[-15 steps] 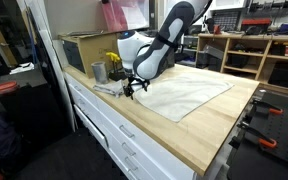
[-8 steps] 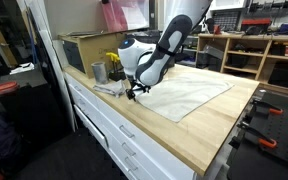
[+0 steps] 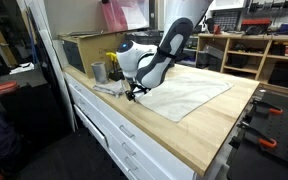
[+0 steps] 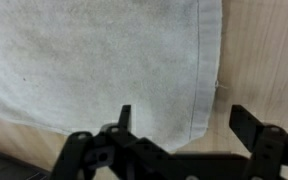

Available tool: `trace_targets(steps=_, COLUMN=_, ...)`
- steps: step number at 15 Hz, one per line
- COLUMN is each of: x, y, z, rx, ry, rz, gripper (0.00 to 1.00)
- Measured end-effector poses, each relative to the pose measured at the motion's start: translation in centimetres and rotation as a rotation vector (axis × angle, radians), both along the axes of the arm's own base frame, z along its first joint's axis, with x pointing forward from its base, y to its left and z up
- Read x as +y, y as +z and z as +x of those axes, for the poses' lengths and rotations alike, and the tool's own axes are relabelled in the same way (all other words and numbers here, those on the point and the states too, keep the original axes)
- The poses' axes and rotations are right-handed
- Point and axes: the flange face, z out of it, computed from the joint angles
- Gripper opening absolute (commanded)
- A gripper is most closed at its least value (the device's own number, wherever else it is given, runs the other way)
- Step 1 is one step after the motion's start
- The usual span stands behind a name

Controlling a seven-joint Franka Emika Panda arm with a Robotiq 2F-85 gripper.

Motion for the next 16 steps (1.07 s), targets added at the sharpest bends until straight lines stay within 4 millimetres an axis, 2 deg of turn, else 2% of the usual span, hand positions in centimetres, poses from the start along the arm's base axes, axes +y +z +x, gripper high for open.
trace_targets(steps=6, x=-0.7, y=-1.1, z=-0.2, rx=-0.001, ry=0.058, rz=-0.093, gripper=1.0)
trace_targets(steps=7, x=-0.9, y=-1.4, z=-0.2, rx=-0.004, ry=0.053, rz=-0.1, gripper=0.75)
trace_targets(steps=8, x=-1.0, y=-1.5, z=-0.3, rx=-0.007, ry=0.048, rz=-0.105, gripper=0.74)
trace_targets(steps=16, x=-0.8, y=-1.7, z=-0.5, rx=-0.021, ry=0.035, rz=-0.116, gripper=0.12)
